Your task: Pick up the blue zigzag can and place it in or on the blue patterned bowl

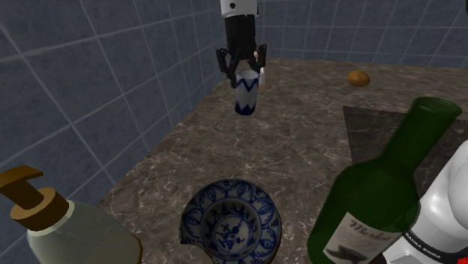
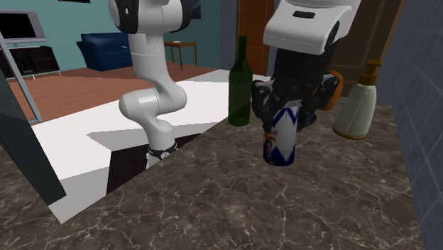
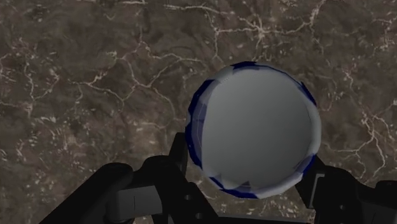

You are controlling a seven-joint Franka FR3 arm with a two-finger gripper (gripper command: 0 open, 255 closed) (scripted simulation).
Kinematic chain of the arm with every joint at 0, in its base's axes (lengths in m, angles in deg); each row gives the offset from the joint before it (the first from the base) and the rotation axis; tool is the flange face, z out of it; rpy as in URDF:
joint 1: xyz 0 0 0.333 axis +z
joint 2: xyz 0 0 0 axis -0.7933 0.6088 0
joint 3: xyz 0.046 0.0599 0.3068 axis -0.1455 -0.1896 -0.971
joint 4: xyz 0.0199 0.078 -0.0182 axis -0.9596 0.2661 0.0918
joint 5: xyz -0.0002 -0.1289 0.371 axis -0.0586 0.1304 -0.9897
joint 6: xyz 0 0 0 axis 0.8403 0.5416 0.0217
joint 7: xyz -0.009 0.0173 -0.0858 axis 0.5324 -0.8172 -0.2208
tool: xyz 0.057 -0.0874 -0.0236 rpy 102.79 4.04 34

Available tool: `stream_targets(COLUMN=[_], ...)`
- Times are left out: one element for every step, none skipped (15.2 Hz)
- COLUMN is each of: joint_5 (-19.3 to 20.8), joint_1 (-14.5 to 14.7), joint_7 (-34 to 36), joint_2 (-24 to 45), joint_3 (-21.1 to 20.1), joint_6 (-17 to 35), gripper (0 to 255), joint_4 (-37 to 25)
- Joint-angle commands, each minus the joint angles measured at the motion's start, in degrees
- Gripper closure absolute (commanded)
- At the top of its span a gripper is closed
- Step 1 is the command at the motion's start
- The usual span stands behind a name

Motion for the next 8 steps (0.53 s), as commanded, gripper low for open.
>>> stream_targets(joint_5=[0.1,0.1,0.1,0.1,0.1,0.2,0.2,-0.2], joint_1=[-0.1,0.0,0.0,0.0,0.0,0.1,0.1,0.6], joint_7=[0.1,0.3,0.4,0.6,0.8,1.0,1.0,2.0], joint_2=[0.5,0.8,1.1,1.4,1.7,2.1,2.2,1.0], joint_3=[0.0,0.0,0.0,0.0,0.0,0.0,0.0,-0.5], joint_6=[-1.8,-2.7,-3.5,-4.4,-5.3,-6.2,-6.6,-6.1], gripper=[255,255,255,255,255,255,255,255], joint_4=[-2.3,-3.5,-4.6,-5.8,-7.1,-8.3,-8.9,-7.3])
